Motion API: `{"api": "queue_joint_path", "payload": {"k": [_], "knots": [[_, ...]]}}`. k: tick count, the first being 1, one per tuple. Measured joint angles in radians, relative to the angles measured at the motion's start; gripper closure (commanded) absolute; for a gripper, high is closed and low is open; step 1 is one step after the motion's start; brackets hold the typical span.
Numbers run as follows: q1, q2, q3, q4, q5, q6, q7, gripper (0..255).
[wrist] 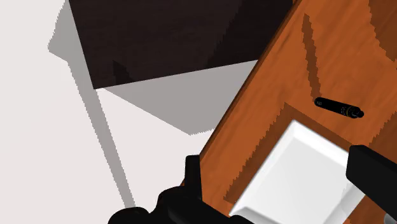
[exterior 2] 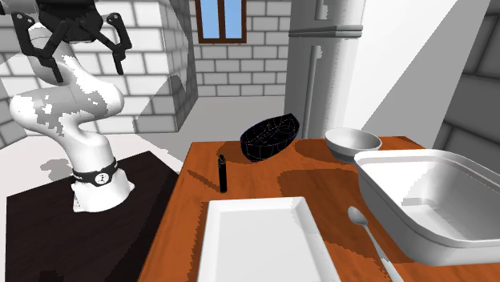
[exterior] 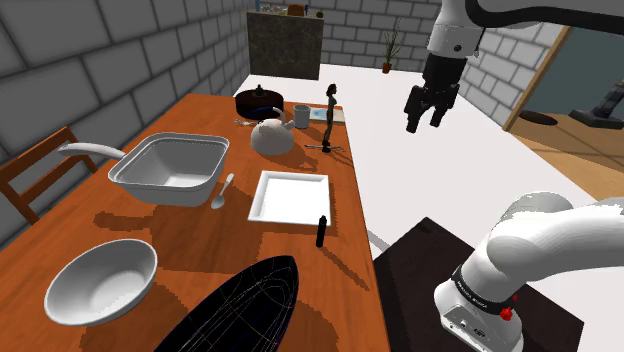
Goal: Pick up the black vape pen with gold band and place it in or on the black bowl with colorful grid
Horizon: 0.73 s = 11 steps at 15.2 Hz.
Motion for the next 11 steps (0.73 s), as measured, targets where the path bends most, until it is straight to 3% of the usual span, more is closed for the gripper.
{"api": "queue_joint_path", "payload": {"k": [4, 11], "knots": [[0.016, 0.013, 0.031, -0.038, 0.02, 0.05, 0.02, 0], [0.071, 0.106, 0.145, -0.131, 0.087, 0.241, 0.088, 0]]}}
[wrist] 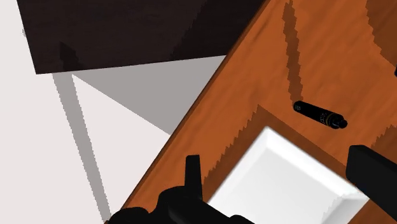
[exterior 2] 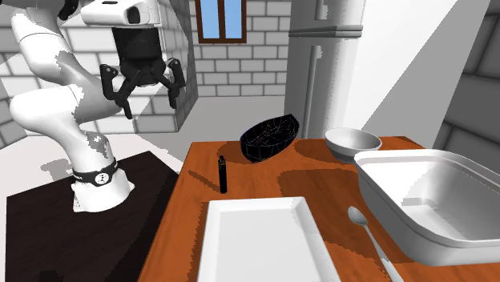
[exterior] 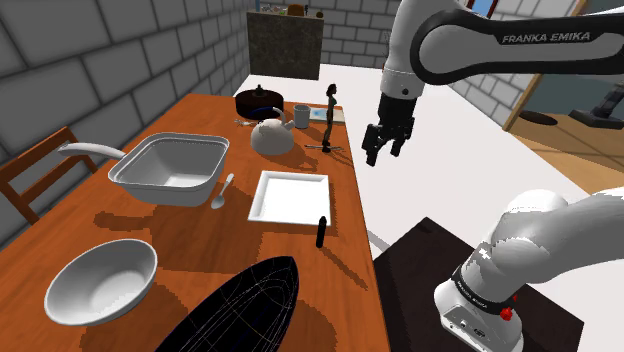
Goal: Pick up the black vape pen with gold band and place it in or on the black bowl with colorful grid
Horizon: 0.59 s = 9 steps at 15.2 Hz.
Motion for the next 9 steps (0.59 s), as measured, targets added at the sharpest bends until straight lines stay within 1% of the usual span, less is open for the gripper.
{"api": "queue_joint_path", "payload": {"k": [6, 9], "knots": [[0.044, 0.124, 0.099, -0.03, 0.041, 0.16, 0.06, 0], [0.058, 0.206, 0.145, -0.038, 0.049, 0.25, 0.084, 0]]}}
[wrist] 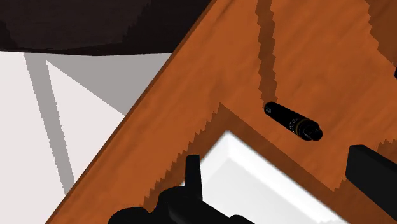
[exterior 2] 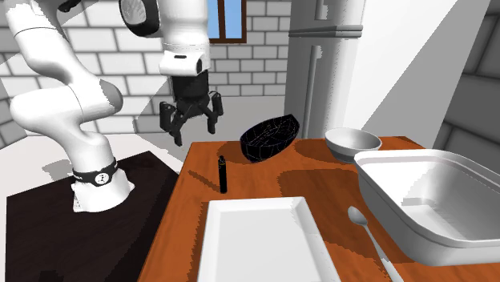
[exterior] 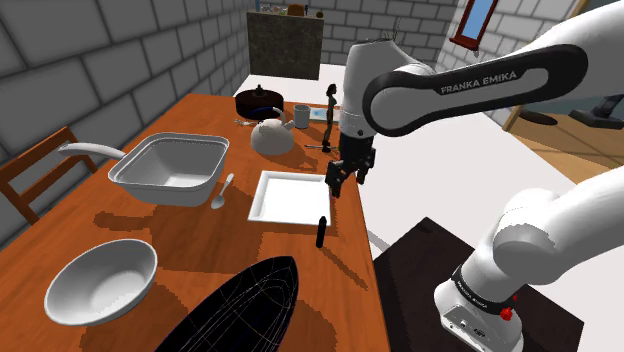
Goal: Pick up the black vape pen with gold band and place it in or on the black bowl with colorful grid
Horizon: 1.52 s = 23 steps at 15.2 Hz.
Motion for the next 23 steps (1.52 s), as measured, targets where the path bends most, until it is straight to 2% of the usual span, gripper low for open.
{"api": "queue_joint_path", "payload": {"k": [7, 14, 20, 21, 23], "knots": [[0.03, 0.201, 0.11, 0.028, -0.013, 0.176, 0.091, 0], [0.028, 0.268, 0.128, -0.01, -0.026, 0.279, 0.105, 0], [0.029, 0.276, 0.13, -0.017, -0.027, 0.294, 0.108, 0], [0.029, 0.276, 0.13, -0.017, -0.027, 0.294, 0.108, 255], [0.029, 0.276, 0.13, -0.017, -0.027, 0.294, 0.108, 255]]}}
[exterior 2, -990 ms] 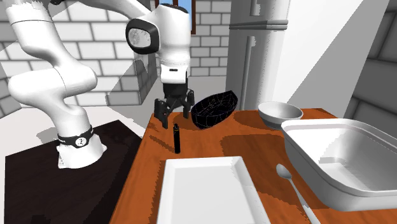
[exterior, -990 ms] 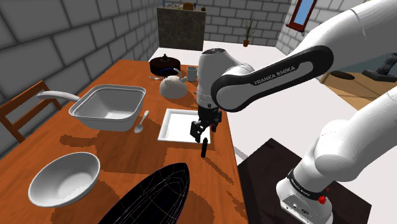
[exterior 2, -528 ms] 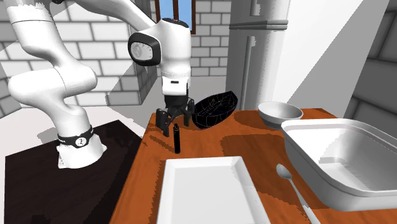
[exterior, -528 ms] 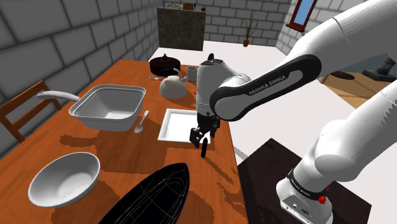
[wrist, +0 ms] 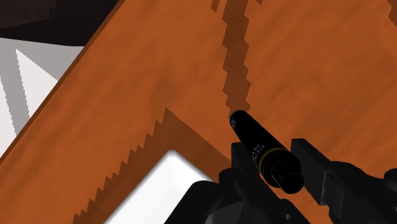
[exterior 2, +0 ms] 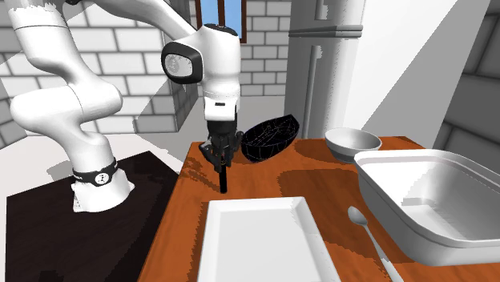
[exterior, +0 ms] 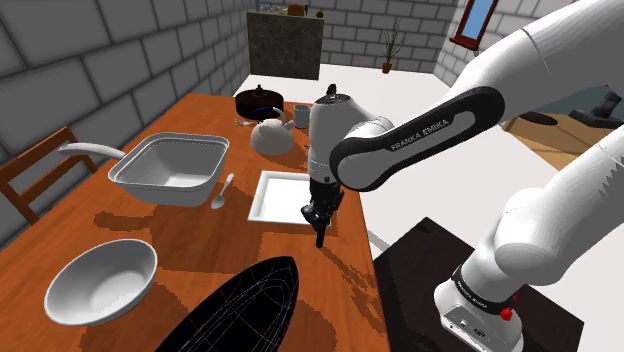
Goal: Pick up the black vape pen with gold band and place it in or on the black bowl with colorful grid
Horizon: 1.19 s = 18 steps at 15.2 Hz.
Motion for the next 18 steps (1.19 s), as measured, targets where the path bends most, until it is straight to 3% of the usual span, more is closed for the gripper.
{"api": "queue_joint_path", "payload": {"k": [9, 18], "knots": [[0.0, -0.004, -0.001, 0.004, 0.001, -0.007, -0.001, 255], [0.004, -0.078, -0.017, 0.06, 0.016, -0.135, -0.013, 255]]}}
